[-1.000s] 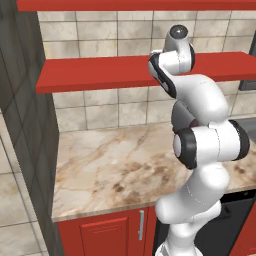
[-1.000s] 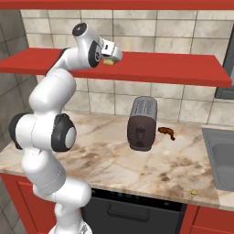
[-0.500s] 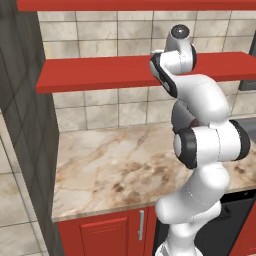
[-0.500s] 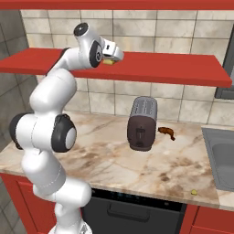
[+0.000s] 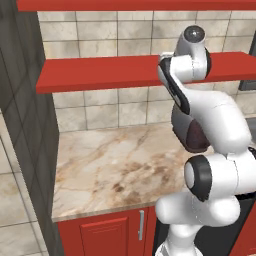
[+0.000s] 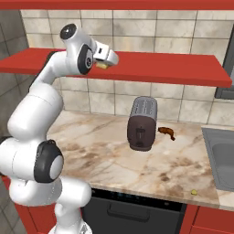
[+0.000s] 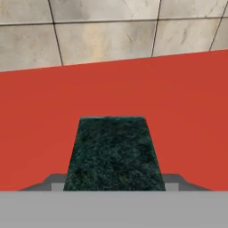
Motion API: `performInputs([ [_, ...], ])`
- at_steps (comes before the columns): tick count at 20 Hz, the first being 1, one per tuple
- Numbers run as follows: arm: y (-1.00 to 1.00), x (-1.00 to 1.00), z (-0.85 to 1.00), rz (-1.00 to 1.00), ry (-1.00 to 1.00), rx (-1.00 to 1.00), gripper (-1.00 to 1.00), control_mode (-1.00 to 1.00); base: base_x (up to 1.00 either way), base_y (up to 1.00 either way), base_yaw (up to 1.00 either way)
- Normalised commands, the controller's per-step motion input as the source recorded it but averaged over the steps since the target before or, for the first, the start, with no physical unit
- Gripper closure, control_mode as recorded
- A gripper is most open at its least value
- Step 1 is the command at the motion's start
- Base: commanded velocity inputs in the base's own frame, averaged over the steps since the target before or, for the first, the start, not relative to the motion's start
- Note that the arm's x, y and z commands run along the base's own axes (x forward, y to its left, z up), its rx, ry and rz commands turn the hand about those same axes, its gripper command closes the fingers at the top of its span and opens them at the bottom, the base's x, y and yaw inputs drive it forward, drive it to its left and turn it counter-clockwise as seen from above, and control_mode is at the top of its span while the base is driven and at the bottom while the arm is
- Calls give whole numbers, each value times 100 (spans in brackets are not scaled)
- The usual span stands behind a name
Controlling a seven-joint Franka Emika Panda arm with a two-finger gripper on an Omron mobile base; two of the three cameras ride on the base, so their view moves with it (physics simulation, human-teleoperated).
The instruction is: Open the cabinet. Pick the sponge and place it next to the sink. Then close the cabinet.
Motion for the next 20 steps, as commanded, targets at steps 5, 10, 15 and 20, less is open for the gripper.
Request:
performInputs([
  [5,-1,-100,0,0,-2,0,100,-100,0,0,0],
  [10,-45,-100,-5,-6,3,-1,100,-100,0,0,0],
  [15,-86,-100,-32,-22,15,-1,100,-100,0,0,0],
  [20,-98,-75,-56,-21,25,0,100,-100,0,0,0],
])
